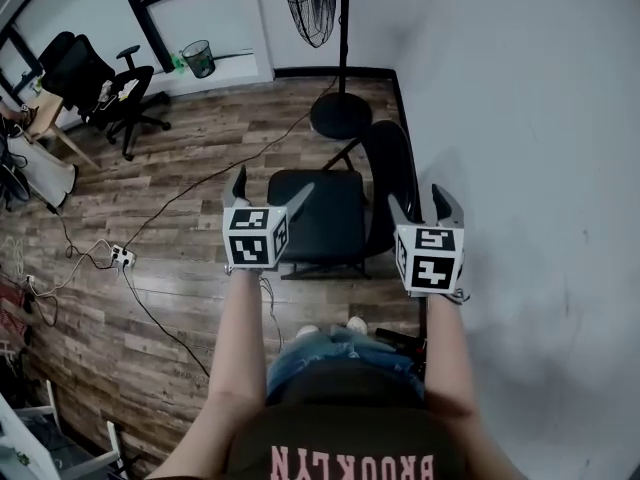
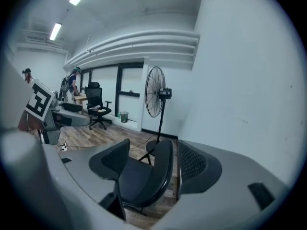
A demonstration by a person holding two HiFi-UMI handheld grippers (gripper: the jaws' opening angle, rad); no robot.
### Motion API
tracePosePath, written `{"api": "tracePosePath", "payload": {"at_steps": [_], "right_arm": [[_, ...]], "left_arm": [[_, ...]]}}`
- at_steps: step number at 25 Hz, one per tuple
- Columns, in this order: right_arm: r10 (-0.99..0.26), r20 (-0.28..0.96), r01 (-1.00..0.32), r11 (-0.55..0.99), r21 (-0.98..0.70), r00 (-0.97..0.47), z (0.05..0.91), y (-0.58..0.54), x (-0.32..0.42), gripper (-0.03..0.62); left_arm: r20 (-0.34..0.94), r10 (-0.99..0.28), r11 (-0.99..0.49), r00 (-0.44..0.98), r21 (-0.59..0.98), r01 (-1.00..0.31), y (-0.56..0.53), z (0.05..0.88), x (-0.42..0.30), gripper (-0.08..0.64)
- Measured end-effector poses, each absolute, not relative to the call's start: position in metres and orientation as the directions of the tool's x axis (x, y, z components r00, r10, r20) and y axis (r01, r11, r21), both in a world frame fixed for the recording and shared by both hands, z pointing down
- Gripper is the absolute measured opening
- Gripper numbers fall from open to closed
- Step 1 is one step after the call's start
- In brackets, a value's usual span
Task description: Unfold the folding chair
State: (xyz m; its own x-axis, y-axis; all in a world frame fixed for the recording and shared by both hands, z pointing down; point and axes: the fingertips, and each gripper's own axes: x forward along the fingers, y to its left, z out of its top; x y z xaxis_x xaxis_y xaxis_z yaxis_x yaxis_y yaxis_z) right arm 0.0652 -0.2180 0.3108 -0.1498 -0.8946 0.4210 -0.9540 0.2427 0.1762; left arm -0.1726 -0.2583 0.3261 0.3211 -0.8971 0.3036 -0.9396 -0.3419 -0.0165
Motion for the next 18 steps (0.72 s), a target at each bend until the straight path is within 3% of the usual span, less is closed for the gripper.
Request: {"api": "tracePosePath", "payload": {"at_steps": [11, 18], "right_arm": [[-0.974, 0.214, -0.972, 0.121, 0.202, -0.077, 0.228, -0.187, 0.05, 0.31], [-0.989, 0.102, -0.967, 0.126, 0.222, -0.105, 0.2, -0.166, 0.022, 0.258]], "left_arm": [[0.106, -0.888, -0.458, 0.448, -0.108, -0.882, -0.233, 0.24, -0.188, 0.551], [0.035, -0.856, -0.516, 0.516, -0.119, -0.848, -0.218, 0.214, -0.2, 0.55]]}}
